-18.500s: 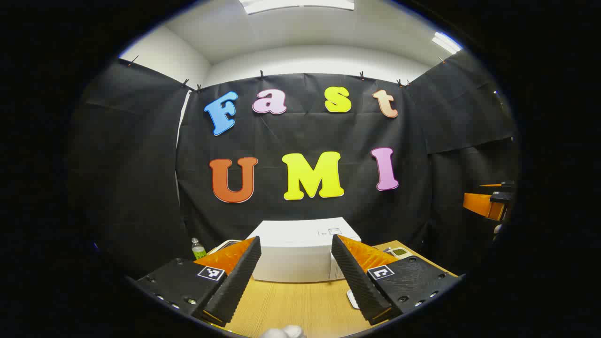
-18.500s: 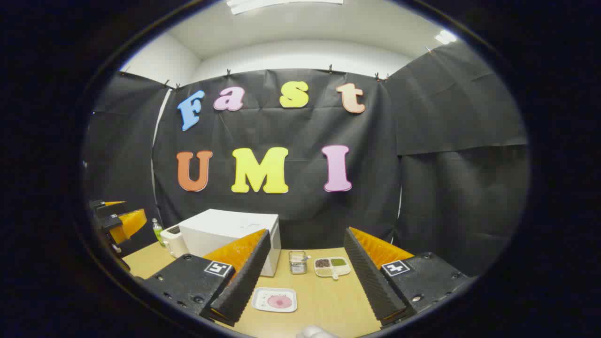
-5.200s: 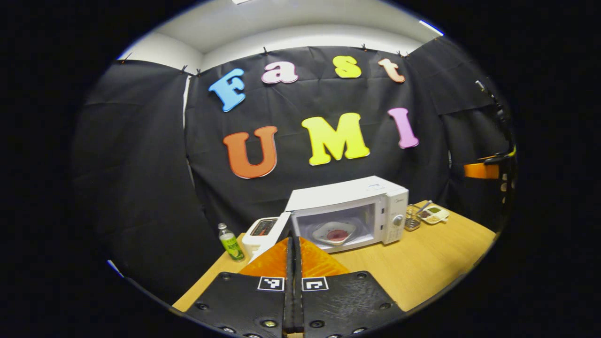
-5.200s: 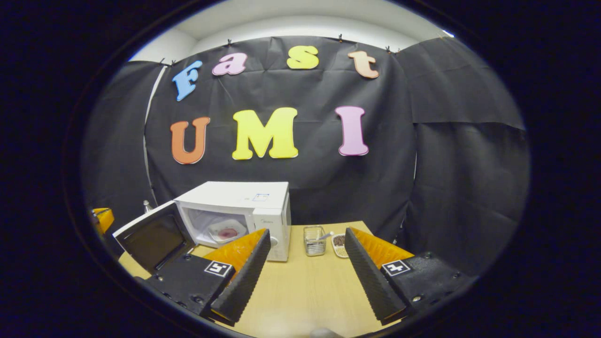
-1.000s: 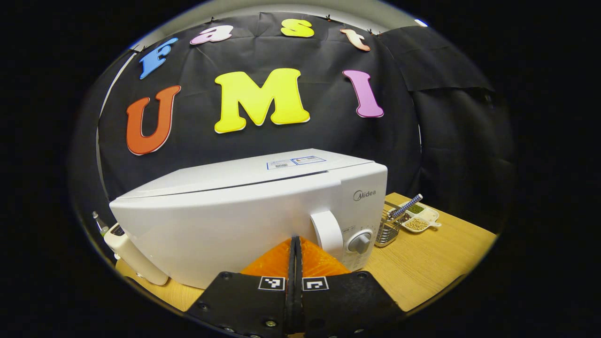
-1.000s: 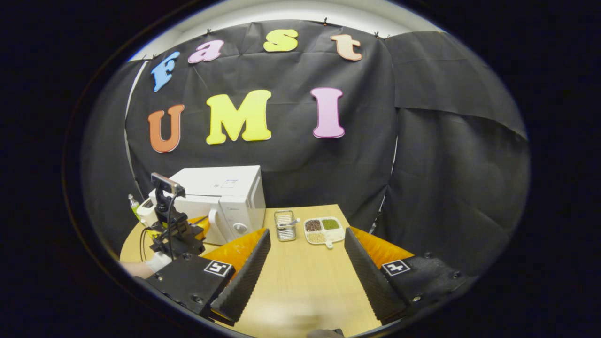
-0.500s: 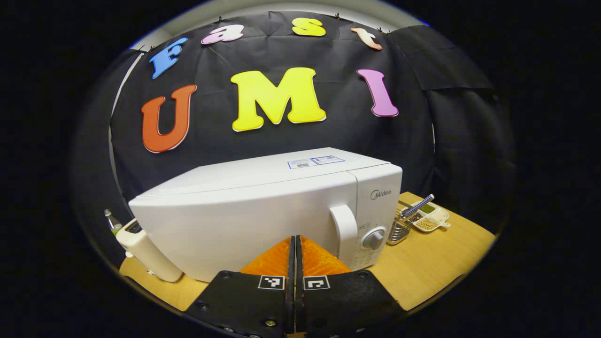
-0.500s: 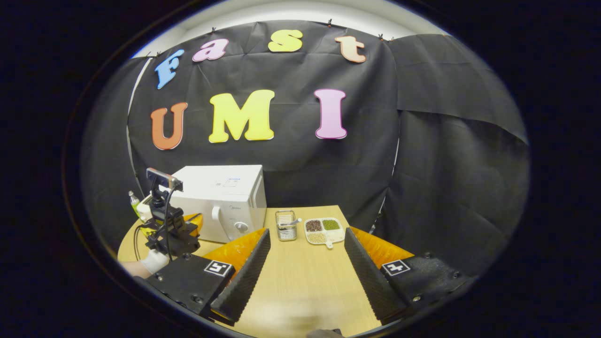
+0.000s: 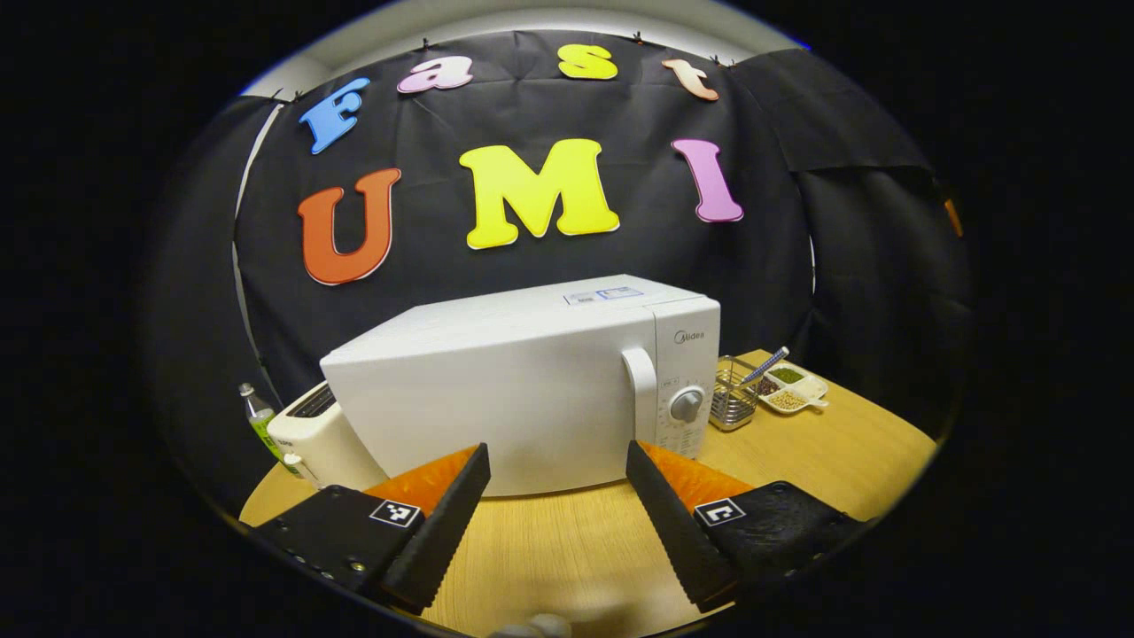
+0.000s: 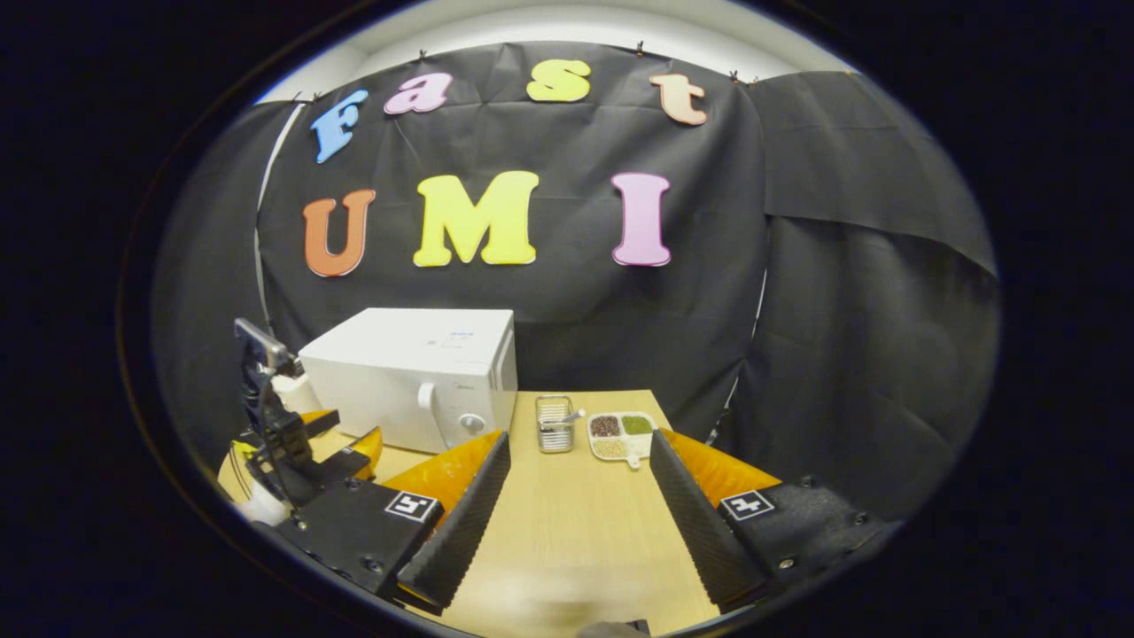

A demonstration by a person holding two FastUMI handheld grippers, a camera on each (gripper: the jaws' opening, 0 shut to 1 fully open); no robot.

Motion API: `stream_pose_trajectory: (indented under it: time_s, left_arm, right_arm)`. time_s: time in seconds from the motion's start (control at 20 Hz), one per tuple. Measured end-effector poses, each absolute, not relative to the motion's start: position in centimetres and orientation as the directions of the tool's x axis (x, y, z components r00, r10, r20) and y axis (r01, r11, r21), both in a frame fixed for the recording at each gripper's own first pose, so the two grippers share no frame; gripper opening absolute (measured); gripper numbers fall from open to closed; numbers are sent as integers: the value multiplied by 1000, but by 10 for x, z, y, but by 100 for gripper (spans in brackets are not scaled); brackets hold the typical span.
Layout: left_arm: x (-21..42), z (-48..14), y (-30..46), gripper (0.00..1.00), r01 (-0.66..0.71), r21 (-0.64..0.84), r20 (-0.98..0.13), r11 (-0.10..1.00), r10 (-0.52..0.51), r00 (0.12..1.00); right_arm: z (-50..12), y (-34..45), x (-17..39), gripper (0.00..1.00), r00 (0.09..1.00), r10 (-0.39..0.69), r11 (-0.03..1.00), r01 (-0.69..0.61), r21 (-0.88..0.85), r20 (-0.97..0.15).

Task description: Open the microwave oven with the left hand, put the food in, and close the microwave oven.

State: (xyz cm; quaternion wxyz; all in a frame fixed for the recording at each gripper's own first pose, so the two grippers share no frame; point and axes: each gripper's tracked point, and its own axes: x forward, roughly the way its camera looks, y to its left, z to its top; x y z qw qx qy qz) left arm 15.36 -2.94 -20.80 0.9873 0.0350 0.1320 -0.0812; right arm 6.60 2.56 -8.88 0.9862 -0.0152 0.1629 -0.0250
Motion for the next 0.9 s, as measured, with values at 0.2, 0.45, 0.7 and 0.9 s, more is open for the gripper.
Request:
stream_pose_trajectory:
  time_s: [0.2,0.45,0.7,0.9]
  left_arm:
    - [107,-149,-3,96,159,13,-207,987,-152,966]
    - [57,-76,49,96,75,-35,-124,997,-78,989]
    - [31,-35,86,96,-3,-89,-114,996,-7,993]
    - [22,-21,91,82,-12,-109,-95,994,1,995]
  right_arm:
    - [-82,41,59,92,956,-28,1000,25,-14,-292]
    - [-68,62,47,92,969,0,1000,-4,-13,-248]
    - [-41,81,37,92,984,18,1000,-21,-20,-175]
    - [-24,86,33,92,991,27,999,-29,-17,-128]
